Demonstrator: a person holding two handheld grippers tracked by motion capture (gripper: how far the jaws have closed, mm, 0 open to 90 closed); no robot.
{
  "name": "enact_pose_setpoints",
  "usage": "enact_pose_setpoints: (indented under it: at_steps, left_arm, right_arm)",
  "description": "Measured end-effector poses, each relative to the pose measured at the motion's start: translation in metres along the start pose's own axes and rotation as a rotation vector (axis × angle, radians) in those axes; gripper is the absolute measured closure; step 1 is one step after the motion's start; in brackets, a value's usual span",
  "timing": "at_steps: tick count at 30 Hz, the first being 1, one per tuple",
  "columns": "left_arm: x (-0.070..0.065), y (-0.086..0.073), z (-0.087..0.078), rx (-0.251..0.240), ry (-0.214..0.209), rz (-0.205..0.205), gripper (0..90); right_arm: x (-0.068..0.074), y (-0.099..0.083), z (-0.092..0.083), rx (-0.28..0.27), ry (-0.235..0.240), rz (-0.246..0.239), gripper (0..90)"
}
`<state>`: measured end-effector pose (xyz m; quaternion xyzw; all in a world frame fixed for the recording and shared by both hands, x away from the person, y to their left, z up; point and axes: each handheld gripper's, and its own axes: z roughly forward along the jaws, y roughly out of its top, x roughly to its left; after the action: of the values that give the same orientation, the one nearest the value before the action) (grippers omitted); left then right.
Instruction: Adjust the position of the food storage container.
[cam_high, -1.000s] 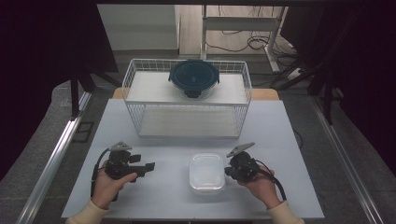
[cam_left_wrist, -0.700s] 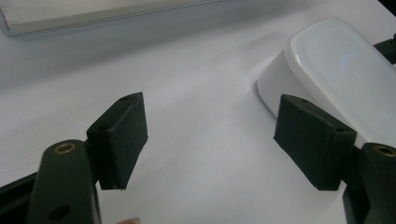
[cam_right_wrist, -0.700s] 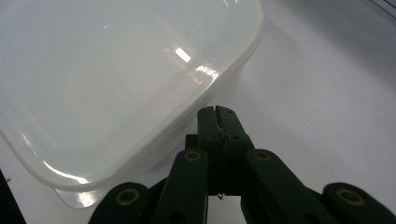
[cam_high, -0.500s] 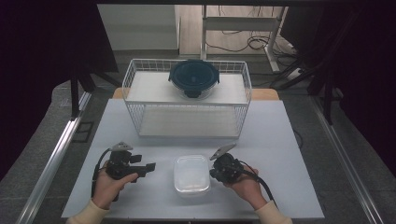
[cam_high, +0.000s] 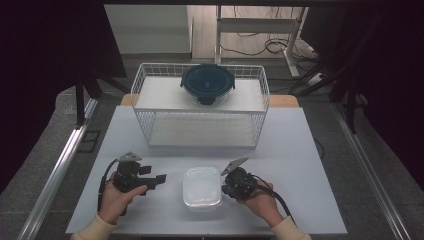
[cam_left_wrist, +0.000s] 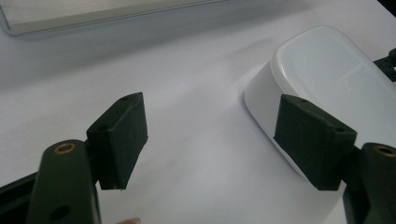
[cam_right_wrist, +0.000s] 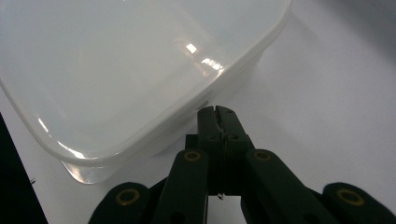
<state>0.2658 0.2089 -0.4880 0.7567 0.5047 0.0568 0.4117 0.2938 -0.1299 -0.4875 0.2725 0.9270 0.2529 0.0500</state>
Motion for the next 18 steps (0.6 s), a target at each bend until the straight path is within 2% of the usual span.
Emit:
enact_pose_setpoints:
  at_steps: [4, 6, 8, 11, 14, 16, 18]
  left_arm:
    - [0.0, 0.0, -0.001, -0.003, 0.001, -0.007, 24.8]
    - [0.0, 0.001, -0.004, -0.013, -0.001, -0.019, 24.9]
    - [-0.001, 0.003, -0.006, -0.02, -0.001, -0.027, 24.9]
    - [-0.009, 0.009, -0.007, -0.035, 0.008, -0.026, 25.3]
    - [-0.017, 0.015, -0.007, -0.033, -0.016, -0.017, 25.4]
    - [-0.023, 0.018, -0.007, -0.032, -0.053, -0.026, 25.4]
    - [-0.028, 0.02, -0.01, -0.043, -0.052, -0.028, 25.4]
  right_arm:
    - [-0.003, -0.002, -0.005, -0.014, 0.004, 0.011, 89.4]
    - [-0.006, -0.005, -0.012, -0.042, 0.001, 0.039, 89.4]
    - [-0.013, -0.011, -0.023, -0.087, -0.004, 0.093, 89.4]
    - [-0.019, -0.017, -0.034, -0.146, 0.012, 0.161, 89.4]
    - [-0.02, -0.014, -0.042, -0.184, 0.019, 0.178, 88.8]
    - [-0.02, -0.011, -0.046, -0.217, 0.034, 0.193, 84.7]
    - [-0.023, -0.009, -0.05, -0.252, 0.05, 0.22, 71.5]
